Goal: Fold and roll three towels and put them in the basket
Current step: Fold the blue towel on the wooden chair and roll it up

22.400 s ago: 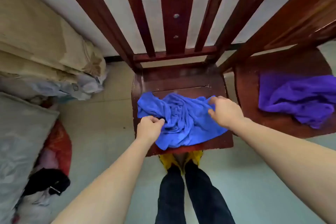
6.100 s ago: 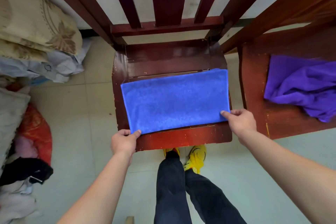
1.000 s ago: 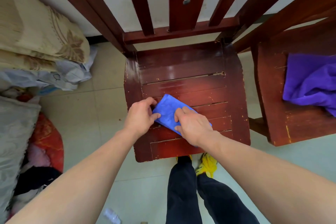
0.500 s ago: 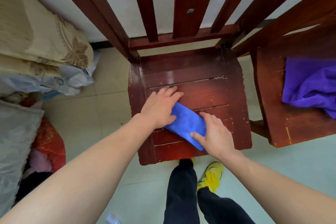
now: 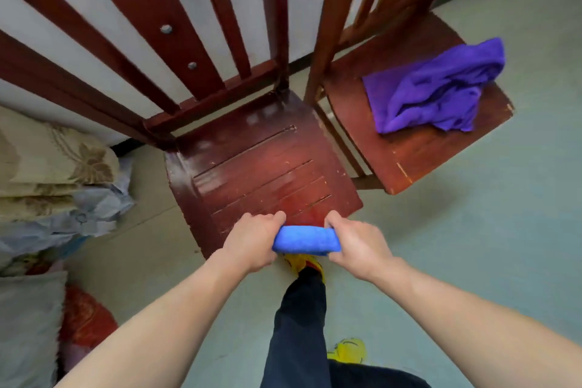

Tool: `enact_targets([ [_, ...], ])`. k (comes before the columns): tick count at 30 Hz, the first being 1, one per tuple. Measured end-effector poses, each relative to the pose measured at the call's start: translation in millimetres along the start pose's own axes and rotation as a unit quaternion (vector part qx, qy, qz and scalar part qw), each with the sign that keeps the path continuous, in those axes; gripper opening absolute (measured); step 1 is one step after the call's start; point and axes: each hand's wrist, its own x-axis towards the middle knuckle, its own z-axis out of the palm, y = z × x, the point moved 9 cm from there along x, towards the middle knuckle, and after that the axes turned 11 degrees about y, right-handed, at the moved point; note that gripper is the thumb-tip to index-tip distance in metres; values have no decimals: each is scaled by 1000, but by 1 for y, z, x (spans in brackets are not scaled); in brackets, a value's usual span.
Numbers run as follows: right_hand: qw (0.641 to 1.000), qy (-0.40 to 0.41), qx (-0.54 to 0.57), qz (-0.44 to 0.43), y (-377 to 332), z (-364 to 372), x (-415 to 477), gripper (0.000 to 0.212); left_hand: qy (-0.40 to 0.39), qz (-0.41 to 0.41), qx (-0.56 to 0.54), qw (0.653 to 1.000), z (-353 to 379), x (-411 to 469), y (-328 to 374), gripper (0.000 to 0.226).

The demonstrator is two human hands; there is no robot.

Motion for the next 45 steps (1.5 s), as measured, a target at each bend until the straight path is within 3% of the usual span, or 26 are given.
enact_targets([
  [4,999,45,-17,22,49,-45,-84,54,10,64,20,998,-23,-15,98,34],
  [7,994,88,-32,59,92,-75,-161,47,20,128,64,989,-42,-31,186,33],
  [12,968,185,-16,171,180,-121,-325,42,56,263,132,954,-66,-72,365,34],
  [17,916,282,28,284,272,-149,-477,42,68,391,162,903,-70,-110,533,37],
  [22,847,361,48,387,355,-163,-610,37,65,511,192,835,-61,-134,699,38],
  [27,795,379,52,470,441,-166,-710,36,57,588,229,773,-38,-147,849,38],
  [32,721,410,70,555,531,-161,-816,32,26,661,232,713,8,-156,1004,38],
  [40,563,411,87,711,582,-101,-1011,31,-48,792,233,562,102,-271,1212,29],
  [45,498,397,103,764,599,-39,-1119,34,-65,855,222,464,177,-365,1299,28],
])
